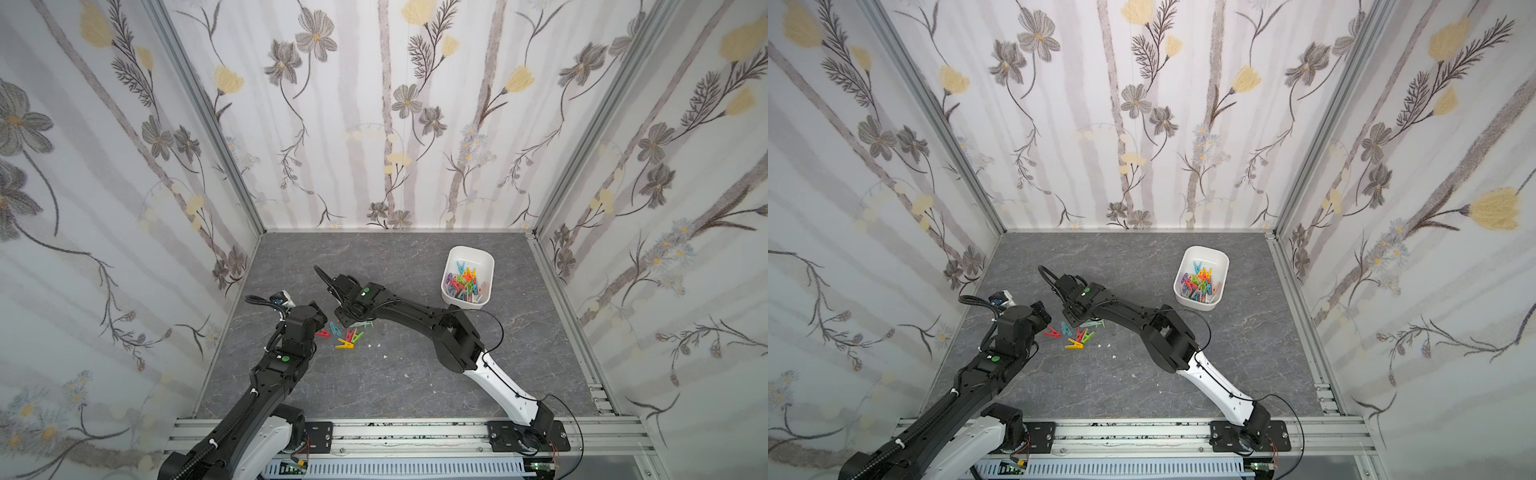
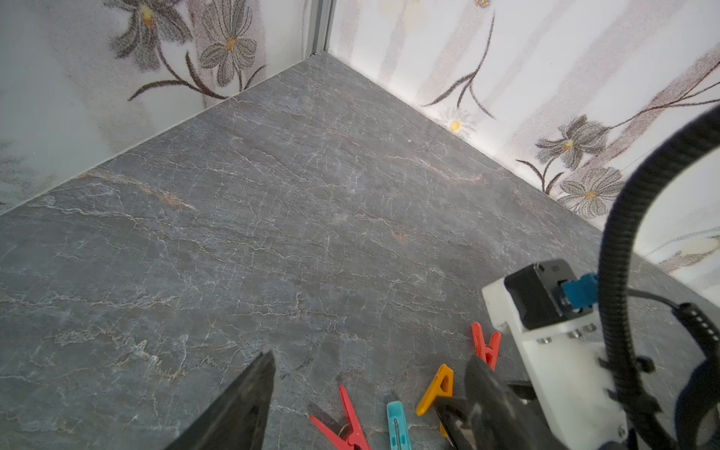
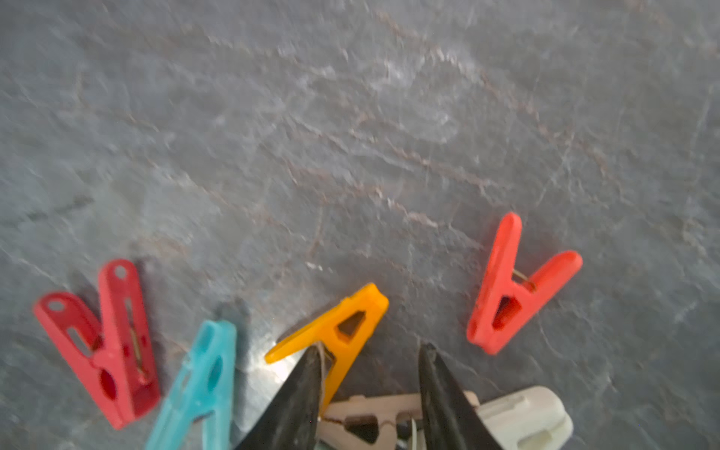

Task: Put the clothespins into the storage box
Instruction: Move the clothespin to the center of the board.

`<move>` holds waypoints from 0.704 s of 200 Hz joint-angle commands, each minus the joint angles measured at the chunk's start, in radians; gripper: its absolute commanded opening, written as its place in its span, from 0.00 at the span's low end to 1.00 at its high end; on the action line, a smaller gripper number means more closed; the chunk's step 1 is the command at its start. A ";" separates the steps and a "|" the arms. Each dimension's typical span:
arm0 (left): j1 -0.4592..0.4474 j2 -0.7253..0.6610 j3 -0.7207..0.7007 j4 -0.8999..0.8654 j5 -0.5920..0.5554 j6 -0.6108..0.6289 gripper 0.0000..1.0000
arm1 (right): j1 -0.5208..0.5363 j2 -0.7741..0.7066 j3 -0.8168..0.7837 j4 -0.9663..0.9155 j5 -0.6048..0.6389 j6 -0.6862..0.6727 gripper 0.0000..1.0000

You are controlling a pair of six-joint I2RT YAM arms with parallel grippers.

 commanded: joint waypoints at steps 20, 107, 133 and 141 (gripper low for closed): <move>0.001 0.005 0.002 0.047 0.006 0.007 0.77 | -0.005 -0.225 -0.343 0.022 0.091 -0.042 0.42; -0.143 0.149 0.083 0.127 0.150 0.127 0.75 | -0.077 -0.762 -1.005 0.147 0.006 0.100 0.44; -0.265 0.214 0.141 0.109 0.153 0.188 0.76 | -0.082 -0.830 -1.064 0.221 -0.092 0.178 0.44; -0.278 0.226 0.144 0.108 0.169 0.179 0.76 | -0.067 -0.829 -1.070 0.239 -0.102 0.194 0.43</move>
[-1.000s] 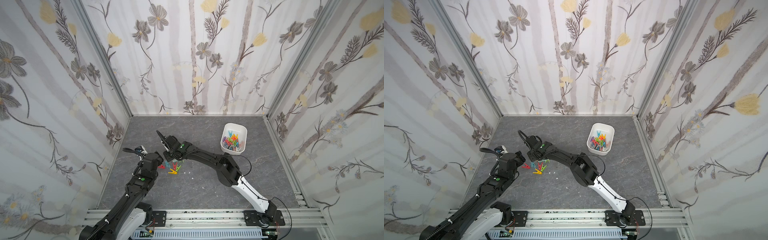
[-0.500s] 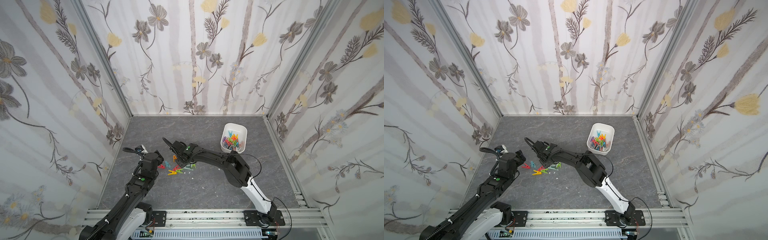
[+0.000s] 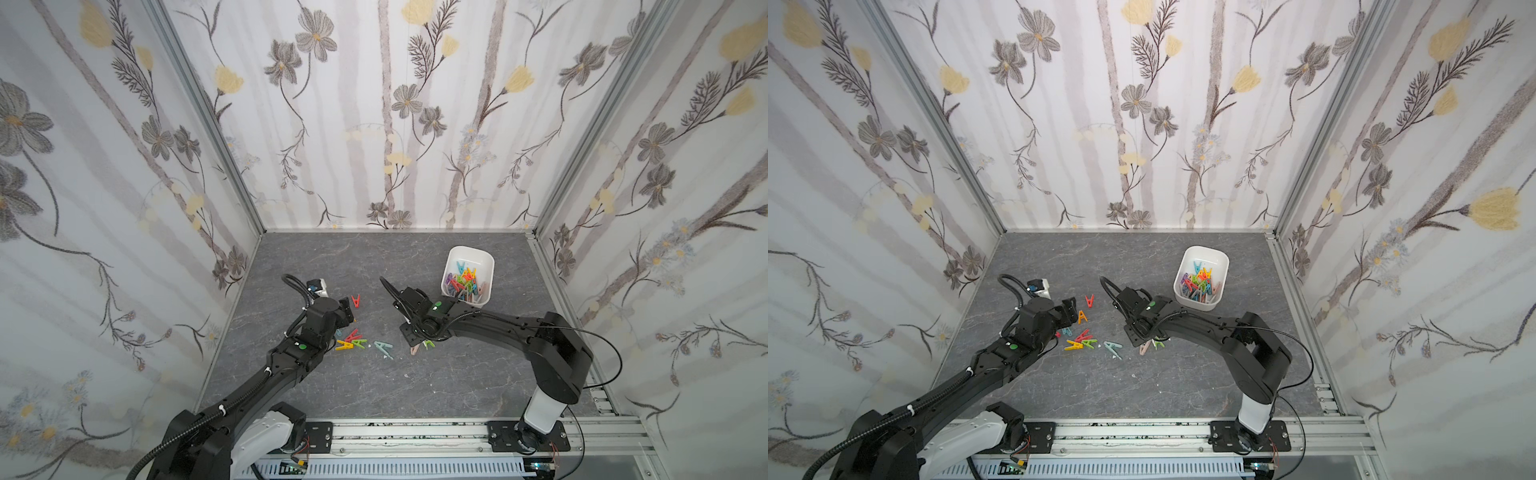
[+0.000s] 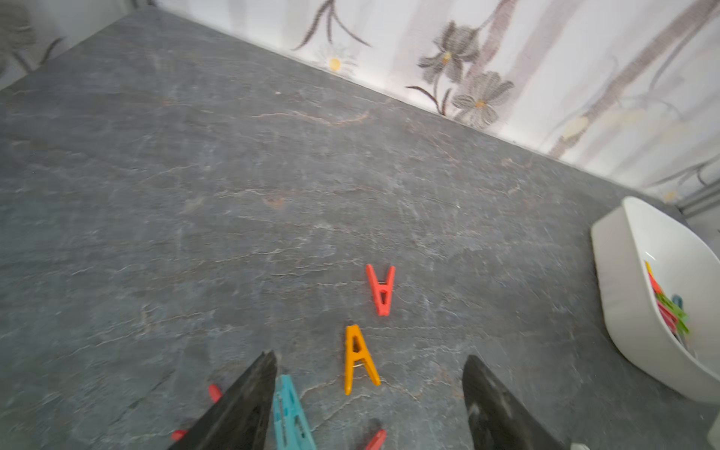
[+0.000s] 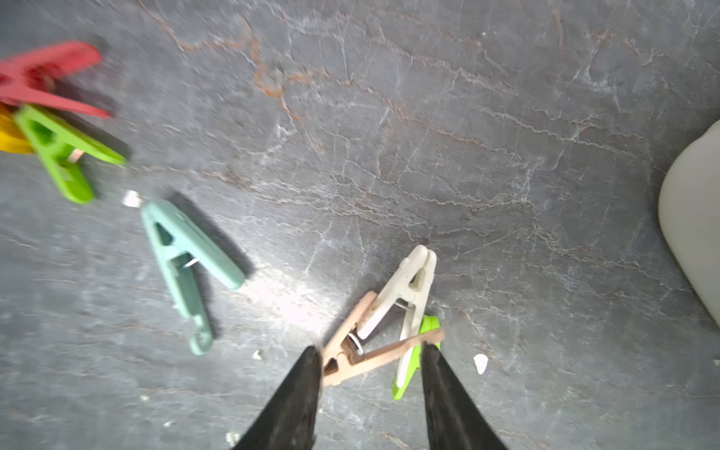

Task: Put the clothespins into the storage box
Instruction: Move the clothespin to the center of the board, then pick up the clothespin from the center of the board.

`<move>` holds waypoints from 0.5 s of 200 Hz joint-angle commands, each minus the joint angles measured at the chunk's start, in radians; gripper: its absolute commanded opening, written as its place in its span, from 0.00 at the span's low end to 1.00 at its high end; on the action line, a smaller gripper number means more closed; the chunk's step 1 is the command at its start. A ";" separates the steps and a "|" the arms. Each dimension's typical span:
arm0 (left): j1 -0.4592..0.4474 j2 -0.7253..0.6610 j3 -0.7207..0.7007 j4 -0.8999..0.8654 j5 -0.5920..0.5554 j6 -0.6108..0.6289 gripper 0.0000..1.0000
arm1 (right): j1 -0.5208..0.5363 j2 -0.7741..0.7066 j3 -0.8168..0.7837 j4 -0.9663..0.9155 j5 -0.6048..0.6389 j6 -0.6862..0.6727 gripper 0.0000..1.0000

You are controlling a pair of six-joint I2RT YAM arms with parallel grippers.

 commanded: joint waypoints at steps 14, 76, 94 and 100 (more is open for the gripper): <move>-0.045 0.040 0.012 0.026 0.031 0.005 0.77 | 0.067 0.010 -0.022 0.125 -0.101 0.111 0.43; 0.097 -0.054 -0.041 -0.050 0.044 -0.066 0.78 | 0.150 0.147 0.037 0.156 -0.046 0.098 0.44; 0.121 -0.076 -0.042 -0.058 0.053 -0.054 0.78 | 0.153 0.182 0.059 0.164 -0.041 0.086 0.43; 0.124 -0.080 -0.042 -0.060 0.055 -0.051 0.78 | 0.153 0.191 0.068 0.166 -0.044 0.083 0.42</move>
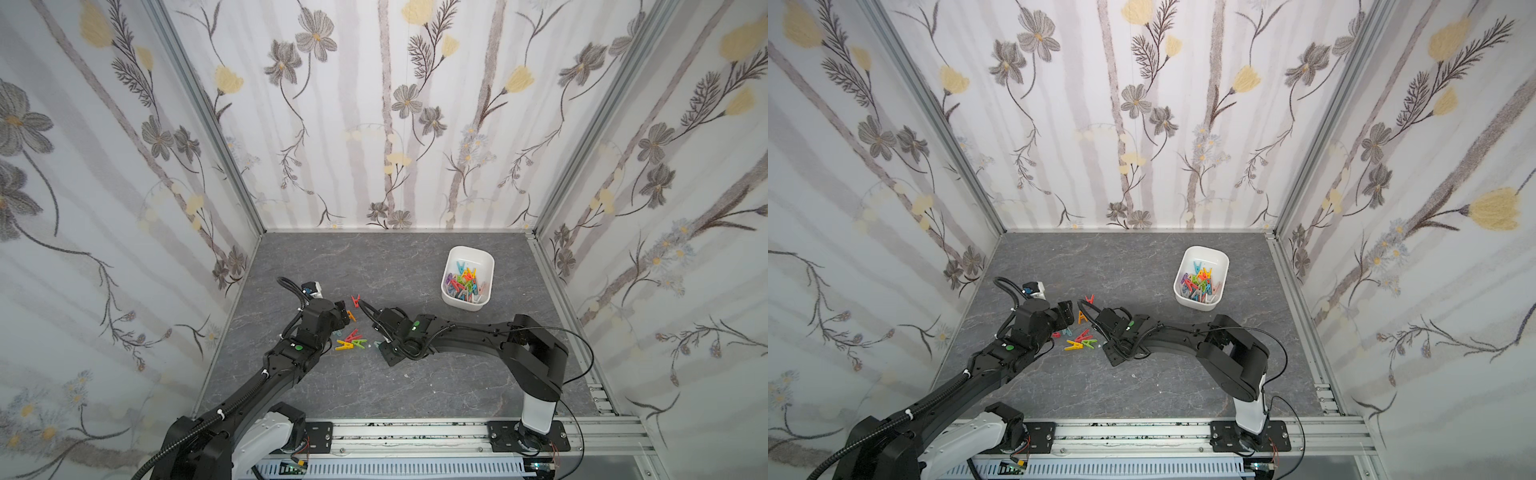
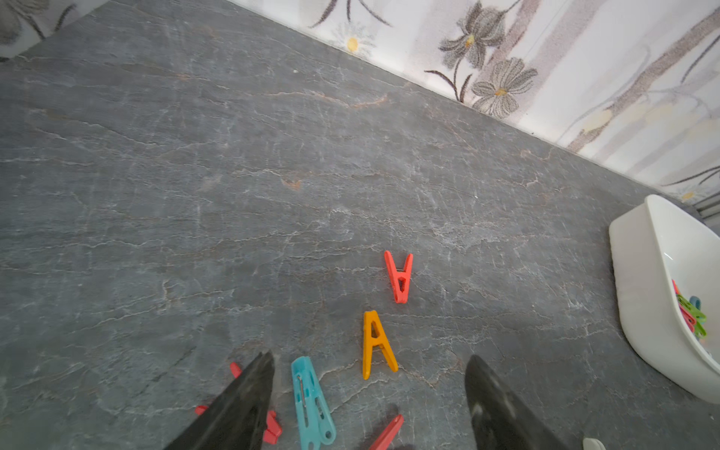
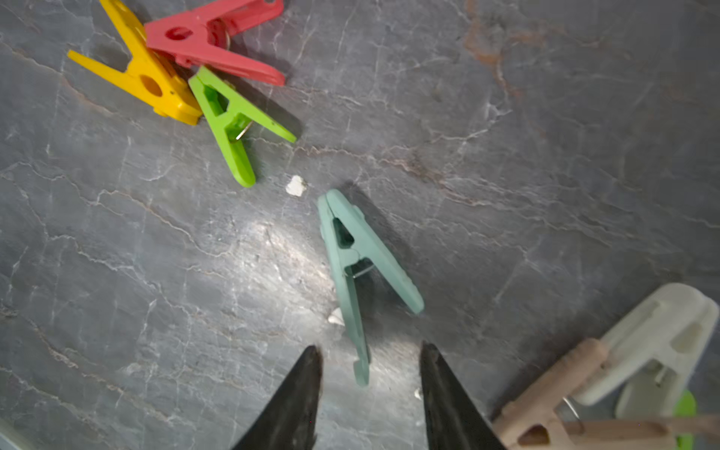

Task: Put the clothespins into the storage box
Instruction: Pick up the clothespin from the center of the board.

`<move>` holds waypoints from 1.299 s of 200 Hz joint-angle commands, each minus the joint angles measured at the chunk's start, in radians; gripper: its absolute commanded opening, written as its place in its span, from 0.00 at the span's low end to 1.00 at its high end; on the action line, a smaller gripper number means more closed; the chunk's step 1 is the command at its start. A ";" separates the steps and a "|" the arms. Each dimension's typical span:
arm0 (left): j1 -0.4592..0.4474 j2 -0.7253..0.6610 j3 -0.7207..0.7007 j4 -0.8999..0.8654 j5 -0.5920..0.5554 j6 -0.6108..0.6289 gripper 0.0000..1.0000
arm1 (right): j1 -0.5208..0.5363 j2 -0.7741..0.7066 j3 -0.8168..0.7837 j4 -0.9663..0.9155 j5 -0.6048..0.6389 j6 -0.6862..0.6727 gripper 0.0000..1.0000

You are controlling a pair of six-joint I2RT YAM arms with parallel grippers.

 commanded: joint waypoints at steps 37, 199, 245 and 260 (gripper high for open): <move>0.024 -0.016 -0.011 0.004 0.034 -0.014 0.77 | 0.005 0.089 0.090 0.029 0.028 -0.021 0.29; 0.024 -0.021 -0.003 0.027 0.033 0.010 0.77 | 0.019 0.125 0.088 0.010 0.054 -0.027 0.18; 0.020 -0.030 0.029 0.014 -0.001 0.067 0.75 | -0.035 -0.059 0.078 0.000 0.085 -0.009 0.09; -0.018 -0.029 0.044 0.037 -0.040 0.127 0.75 | -0.097 -0.155 0.054 0.002 0.085 0.006 0.08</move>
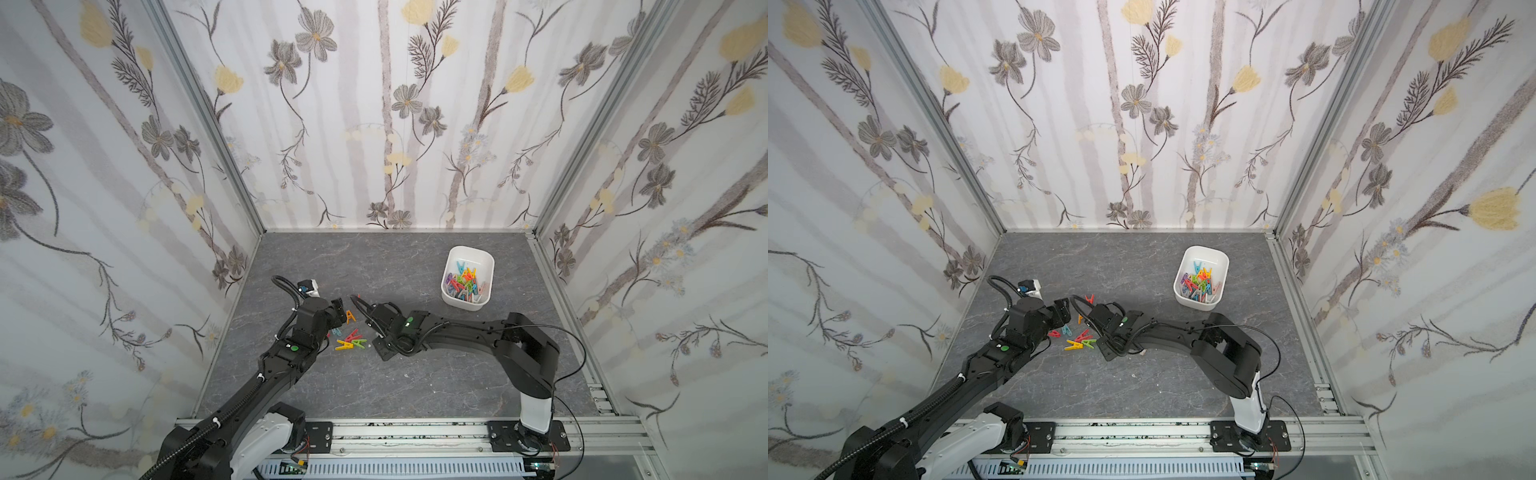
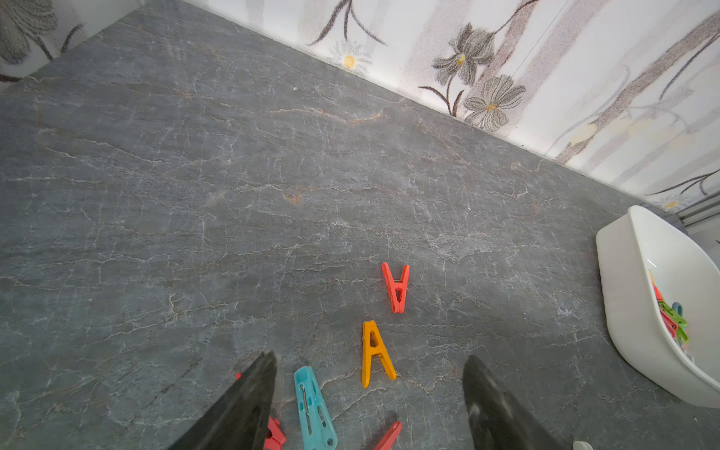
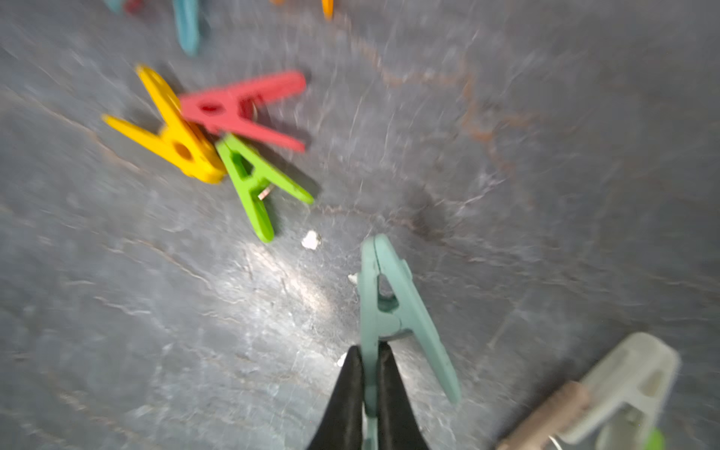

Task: Put the clothespins into the storage box
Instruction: Pick up the clothespin from the center of the board, then place the clothespin in the storage box.

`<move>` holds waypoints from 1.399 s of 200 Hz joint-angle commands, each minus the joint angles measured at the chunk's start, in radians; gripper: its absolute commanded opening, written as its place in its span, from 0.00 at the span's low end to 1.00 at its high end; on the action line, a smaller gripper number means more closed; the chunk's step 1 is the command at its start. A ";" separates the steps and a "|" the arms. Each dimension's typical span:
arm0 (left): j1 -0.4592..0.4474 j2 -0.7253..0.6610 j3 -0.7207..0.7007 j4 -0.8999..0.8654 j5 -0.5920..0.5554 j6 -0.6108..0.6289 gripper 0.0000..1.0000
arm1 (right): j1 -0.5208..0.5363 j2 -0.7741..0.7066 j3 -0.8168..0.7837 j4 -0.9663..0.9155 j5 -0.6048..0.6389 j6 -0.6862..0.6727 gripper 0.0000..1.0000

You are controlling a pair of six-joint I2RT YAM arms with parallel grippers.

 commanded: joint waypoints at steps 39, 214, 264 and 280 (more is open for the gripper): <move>-0.317 0.081 0.071 0.186 -0.208 0.299 0.75 | -0.329 -0.313 -0.130 0.063 0.015 0.070 0.06; -0.426 0.471 0.239 0.191 -0.101 0.274 0.79 | -0.744 -0.159 -0.076 0.055 0.189 0.073 0.35; -0.330 0.347 0.154 0.133 -0.045 0.150 0.79 | -0.513 -0.313 -0.220 0.073 0.089 0.229 0.36; -0.299 0.303 0.113 0.110 -0.014 0.085 0.79 | -0.422 -0.335 -0.290 0.112 0.052 0.332 0.37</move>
